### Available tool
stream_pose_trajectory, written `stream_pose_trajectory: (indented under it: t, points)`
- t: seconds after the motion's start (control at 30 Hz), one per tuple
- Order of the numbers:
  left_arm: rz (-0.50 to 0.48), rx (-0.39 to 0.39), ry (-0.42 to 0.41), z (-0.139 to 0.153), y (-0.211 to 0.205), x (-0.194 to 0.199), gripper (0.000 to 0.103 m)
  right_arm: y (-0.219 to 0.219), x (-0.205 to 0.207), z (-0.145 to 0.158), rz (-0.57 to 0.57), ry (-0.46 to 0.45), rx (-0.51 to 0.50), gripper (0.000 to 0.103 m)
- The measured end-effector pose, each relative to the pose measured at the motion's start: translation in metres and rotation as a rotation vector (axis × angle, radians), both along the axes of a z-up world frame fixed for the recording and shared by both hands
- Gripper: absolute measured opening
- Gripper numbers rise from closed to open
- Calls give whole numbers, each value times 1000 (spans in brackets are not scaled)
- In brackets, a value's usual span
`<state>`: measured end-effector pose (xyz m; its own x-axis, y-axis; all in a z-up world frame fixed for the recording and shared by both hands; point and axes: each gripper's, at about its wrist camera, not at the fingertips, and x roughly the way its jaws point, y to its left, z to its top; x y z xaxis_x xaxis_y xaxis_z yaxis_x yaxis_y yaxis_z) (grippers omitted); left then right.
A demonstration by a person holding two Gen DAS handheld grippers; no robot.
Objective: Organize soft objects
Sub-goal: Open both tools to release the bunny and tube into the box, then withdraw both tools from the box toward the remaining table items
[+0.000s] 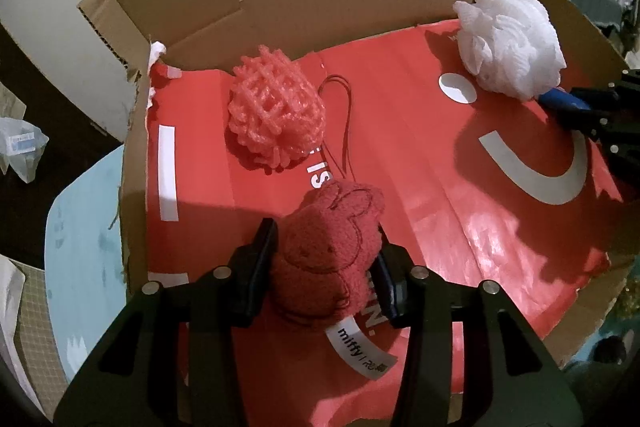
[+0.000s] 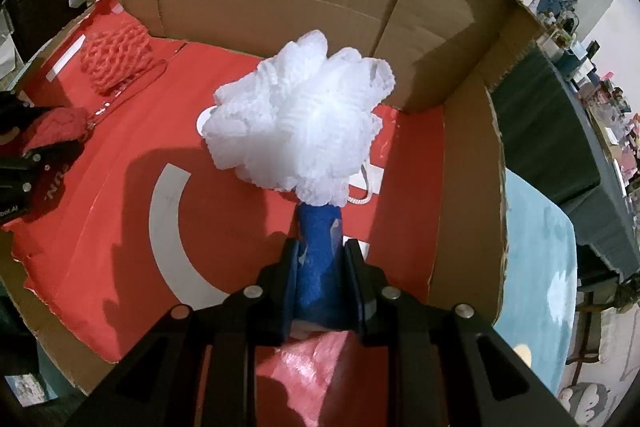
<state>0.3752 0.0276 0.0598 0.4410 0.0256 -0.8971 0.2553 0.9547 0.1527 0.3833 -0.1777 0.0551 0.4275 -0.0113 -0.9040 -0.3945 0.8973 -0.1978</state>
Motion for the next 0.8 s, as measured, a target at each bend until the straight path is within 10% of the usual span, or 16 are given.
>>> stream_pose_trajectory:
  t: [0.8]
  points:
    - [-18,-45,-29,6,-2,-3,61,12,-4,-3,25,-5,-9,40]
